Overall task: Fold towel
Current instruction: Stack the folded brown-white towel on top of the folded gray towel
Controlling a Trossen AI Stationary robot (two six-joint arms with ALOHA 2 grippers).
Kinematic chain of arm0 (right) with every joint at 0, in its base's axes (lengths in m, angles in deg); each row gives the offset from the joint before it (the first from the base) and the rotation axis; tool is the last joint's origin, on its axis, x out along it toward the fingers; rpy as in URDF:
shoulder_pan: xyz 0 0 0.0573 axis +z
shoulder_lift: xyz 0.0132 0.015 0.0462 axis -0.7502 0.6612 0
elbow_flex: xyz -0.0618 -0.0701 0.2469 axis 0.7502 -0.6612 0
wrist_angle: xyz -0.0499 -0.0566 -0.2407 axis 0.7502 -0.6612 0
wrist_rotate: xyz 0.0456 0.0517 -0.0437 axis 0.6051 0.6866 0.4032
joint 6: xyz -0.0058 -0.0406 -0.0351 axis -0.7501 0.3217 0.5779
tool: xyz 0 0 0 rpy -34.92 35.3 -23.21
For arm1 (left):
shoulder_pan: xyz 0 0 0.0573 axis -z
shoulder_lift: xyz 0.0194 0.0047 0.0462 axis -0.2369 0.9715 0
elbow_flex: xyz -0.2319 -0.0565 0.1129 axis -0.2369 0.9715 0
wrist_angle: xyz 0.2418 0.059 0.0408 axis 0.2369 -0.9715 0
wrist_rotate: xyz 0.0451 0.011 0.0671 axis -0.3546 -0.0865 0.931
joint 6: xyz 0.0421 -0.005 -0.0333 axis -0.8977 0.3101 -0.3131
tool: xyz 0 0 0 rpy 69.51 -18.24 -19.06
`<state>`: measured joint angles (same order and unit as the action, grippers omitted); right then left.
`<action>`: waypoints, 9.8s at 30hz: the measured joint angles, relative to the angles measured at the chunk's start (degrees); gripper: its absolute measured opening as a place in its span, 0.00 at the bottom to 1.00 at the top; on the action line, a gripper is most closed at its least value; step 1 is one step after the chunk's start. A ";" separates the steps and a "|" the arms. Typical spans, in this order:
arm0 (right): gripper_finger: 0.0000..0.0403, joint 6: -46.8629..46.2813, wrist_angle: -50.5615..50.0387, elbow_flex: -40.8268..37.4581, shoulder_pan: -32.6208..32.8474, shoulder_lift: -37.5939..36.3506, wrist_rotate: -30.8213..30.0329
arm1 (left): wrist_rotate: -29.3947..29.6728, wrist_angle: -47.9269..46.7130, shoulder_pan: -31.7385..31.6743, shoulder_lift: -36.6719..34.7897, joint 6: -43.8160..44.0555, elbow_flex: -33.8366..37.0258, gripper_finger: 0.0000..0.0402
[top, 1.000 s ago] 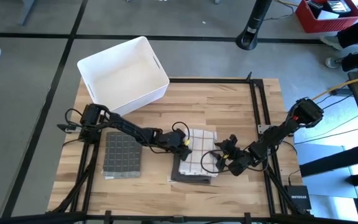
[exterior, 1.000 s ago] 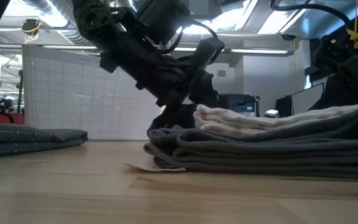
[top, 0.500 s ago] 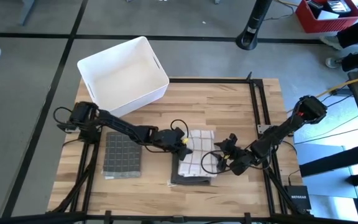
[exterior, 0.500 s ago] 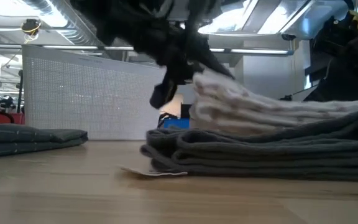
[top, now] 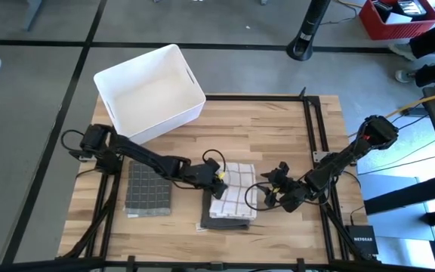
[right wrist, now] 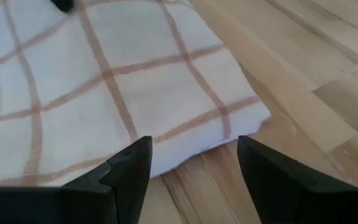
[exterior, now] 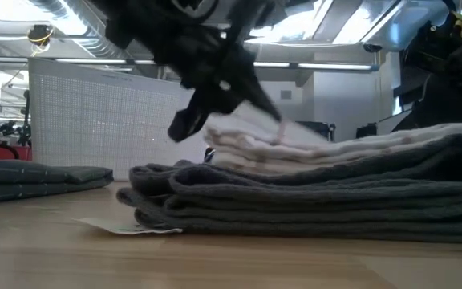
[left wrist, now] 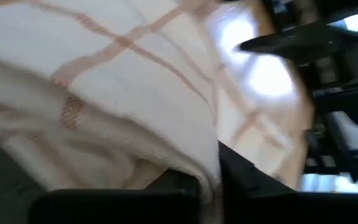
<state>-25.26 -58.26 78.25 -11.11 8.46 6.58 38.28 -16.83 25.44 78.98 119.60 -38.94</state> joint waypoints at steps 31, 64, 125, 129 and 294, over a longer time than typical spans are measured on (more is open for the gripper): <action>0.59 -18.91 0.11 -0.07 -3.74 0.02 5.05 | 11.38 -18.28 6.24 -5.66 -27.59 0.51 0.38; 0.58 -30.63 38.88 -6.16 -6.05 12.90 14.75 | 16.00 -10.99 11.51 -1.13 -33.49 5.25 0.39; 0.04 -5.04 28.10 18.06 -7.08 11.78 13.28 | 17.17 -35.40 20.02 -20.54 -18.10 4.96 0.39; 0.03 -1.94 27.92 19.99 -7.08 11.78 13.42 | 22.38 -34.90 24.61 -20.90 -11.63 4.96 0.39; 0.60 -1.53 -5.08 21.46 4.85 22.34 3.89 | -27.00 -3.25 -6.81 0.30 -48.67 5.68 0.27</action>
<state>-26.79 -63.34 99.71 -6.26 30.80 10.47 11.28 -20.08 18.64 79.29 70.93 -33.26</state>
